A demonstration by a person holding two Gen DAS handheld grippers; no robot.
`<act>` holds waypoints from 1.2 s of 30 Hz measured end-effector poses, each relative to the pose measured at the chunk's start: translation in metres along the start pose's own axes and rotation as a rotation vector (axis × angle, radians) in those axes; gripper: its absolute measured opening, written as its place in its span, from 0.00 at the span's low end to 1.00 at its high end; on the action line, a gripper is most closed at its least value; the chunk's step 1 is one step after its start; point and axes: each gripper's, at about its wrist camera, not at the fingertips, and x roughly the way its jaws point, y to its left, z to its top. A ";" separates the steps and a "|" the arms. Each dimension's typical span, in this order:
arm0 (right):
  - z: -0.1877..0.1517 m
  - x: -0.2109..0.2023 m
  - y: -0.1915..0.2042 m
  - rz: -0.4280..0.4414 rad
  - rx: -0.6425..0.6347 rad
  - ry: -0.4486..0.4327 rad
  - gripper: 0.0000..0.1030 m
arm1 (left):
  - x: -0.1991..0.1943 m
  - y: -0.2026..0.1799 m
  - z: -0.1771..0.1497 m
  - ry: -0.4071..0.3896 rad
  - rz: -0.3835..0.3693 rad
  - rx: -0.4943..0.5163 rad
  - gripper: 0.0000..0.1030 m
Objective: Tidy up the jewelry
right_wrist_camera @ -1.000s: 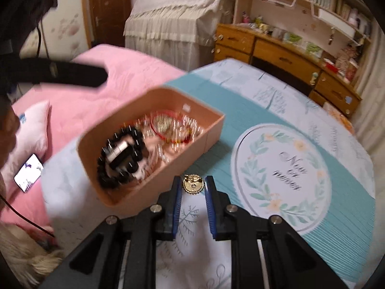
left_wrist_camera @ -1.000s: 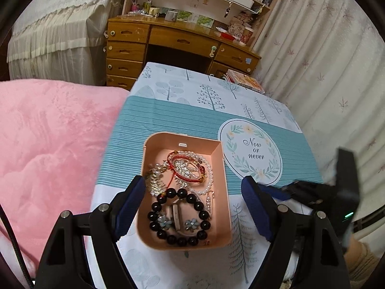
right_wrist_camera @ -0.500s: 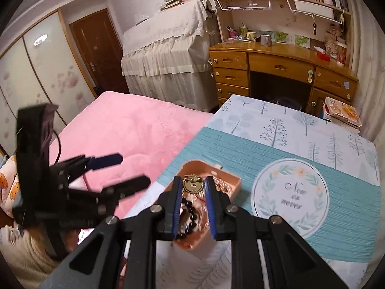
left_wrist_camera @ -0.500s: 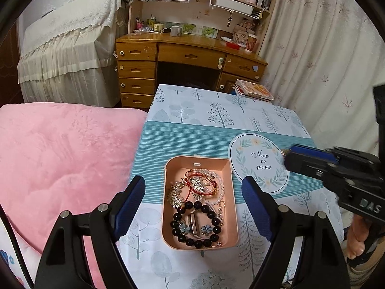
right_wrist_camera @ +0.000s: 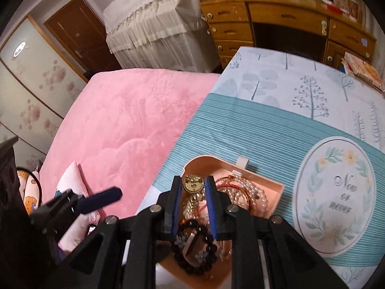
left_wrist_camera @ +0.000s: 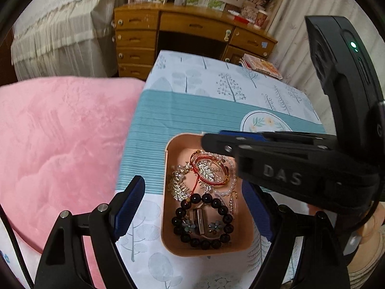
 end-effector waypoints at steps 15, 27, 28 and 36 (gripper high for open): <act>-0.019 -0.040 -0.013 -0.073 0.014 -0.098 0.23 | 0.002 -0.009 0.001 -0.003 -0.044 0.013 0.79; -0.093 -0.110 -0.061 -0.185 0.068 -0.194 0.23 | -0.005 -0.064 -0.028 0.007 -0.062 0.108 0.98; -0.102 -0.116 -0.064 -0.196 0.073 -0.202 0.23 | -0.006 -0.069 -0.031 0.003 -0.068 0.112 0.99; -0.168 -0.146 -0.085 -0.267 0.127 -0.244 0.23 | -0.011 -0.105 -0.067 0.007 -0.047 0.106 0.99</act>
